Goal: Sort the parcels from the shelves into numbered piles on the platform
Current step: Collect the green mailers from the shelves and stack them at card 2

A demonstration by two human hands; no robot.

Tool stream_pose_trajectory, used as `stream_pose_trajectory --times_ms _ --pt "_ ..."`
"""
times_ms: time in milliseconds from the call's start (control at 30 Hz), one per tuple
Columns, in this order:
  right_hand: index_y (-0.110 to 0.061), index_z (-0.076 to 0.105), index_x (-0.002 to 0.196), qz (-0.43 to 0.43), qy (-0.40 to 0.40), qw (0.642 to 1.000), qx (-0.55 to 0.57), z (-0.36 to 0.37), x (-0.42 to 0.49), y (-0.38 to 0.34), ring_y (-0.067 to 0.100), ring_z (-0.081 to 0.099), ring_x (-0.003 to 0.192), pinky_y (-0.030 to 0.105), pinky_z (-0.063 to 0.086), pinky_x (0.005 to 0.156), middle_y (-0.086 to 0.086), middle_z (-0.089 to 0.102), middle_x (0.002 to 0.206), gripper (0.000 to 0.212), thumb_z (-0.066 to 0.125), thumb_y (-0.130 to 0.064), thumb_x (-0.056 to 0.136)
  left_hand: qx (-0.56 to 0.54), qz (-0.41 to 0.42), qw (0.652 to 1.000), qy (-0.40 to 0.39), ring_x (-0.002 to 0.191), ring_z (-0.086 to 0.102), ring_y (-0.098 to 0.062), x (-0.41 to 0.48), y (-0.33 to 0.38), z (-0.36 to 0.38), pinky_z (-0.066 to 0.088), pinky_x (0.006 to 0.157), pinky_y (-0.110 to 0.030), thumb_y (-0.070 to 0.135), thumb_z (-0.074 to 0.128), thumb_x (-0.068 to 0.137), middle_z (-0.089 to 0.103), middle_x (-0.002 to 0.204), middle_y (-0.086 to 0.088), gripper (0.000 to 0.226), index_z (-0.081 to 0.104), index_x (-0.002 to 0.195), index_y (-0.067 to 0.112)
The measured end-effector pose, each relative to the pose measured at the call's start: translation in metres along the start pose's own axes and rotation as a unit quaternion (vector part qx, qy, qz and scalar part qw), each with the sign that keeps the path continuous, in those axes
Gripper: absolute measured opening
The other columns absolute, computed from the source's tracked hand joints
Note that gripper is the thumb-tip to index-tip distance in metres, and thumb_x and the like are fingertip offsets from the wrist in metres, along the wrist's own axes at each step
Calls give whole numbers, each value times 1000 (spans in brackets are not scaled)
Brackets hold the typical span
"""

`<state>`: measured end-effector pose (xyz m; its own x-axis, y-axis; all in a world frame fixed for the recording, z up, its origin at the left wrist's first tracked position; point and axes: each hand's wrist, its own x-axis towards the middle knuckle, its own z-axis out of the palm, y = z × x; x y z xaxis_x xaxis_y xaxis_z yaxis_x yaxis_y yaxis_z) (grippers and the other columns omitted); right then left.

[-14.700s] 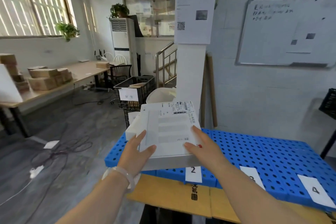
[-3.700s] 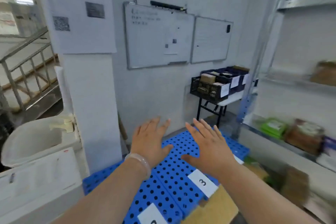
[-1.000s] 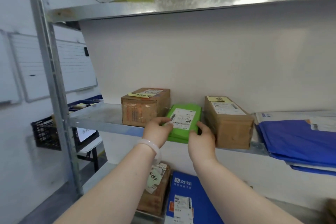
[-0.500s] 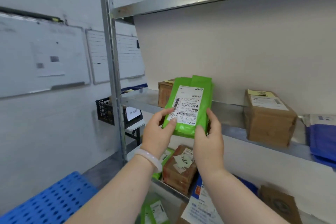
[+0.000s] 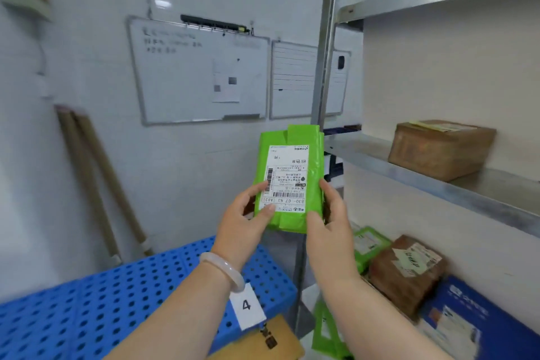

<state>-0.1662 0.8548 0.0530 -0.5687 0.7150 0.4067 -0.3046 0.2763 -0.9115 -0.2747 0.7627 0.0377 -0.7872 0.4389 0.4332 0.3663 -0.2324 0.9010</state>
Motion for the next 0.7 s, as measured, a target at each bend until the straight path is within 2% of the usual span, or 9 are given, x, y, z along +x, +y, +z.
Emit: stream_pose_trajectory --times_ms 100,133,233,333,500,633,700 --pt "-43 45 129 29 -59 998 2 65 -31 12 0 57 109 25 54 84 -14 56 127 56 47 -3 91 19 -38 998 50 112 62 -10 -25 -10 -77 48 101 -43 6 66 87 67 117 9 39 63 109 38" --pt "-42 45 130 42 -81 996 2 89 -44 15 0 57 108 26 54 84 -14 56 127 55 48 -4 91 31 -49 996 71 112 62 -10 -36 -12 -105 47 101 -43 8 67 87 68 117 10 38 64 107 41" --pt "-36 45 135 82 -148 986 10 170 -91 22 -8 58 101 16 52 74 -14 57 125 51 49 -7 93 74 -80 984 140 113 60 -10 -73 -20 -201 47 101 -42 17 71 84 67 117 15 39 65 103 51" --pt "-34 46 135 110 -213 971 8 254 -144 30 -18 56 92 7 49 66 -13 58 123 50 51 -8 93 99 -116 968 200 113 58 -6 -114 -21 -295 48 100 -38 16 70 86 65 117 18 39 63 104 50" --pt "-36 43 136 158 -312 937 -3 365 -219 47 -6 54 107 11 46 75 -14 55 127 50 54 -13 94 125 -175 942 258 115 56 -7 -170 -31 -421 49 97 -32 15 67 88 62 121 14 38 59 107 47" --pt "-36 41 136 193 -365 910 -40 421 -257 65 -14 51 93 7 45 62 -17 53 119 47 55 -16 95 152 -222 922 279 109 53 0 -203 -47 -482 47 89 -19 17 66 89 58 119 19 37 56 108 47" --pt "-35 40 136 205 -384 898 -64 442 -271 76 -15 50 89 9 44 60 -14 53 122 47 54 -16 96 156 -247 911 289 109 53 -2 -215 -57 -502 47 92 -23 17 65 89 57 119 19 37 56 110 45"
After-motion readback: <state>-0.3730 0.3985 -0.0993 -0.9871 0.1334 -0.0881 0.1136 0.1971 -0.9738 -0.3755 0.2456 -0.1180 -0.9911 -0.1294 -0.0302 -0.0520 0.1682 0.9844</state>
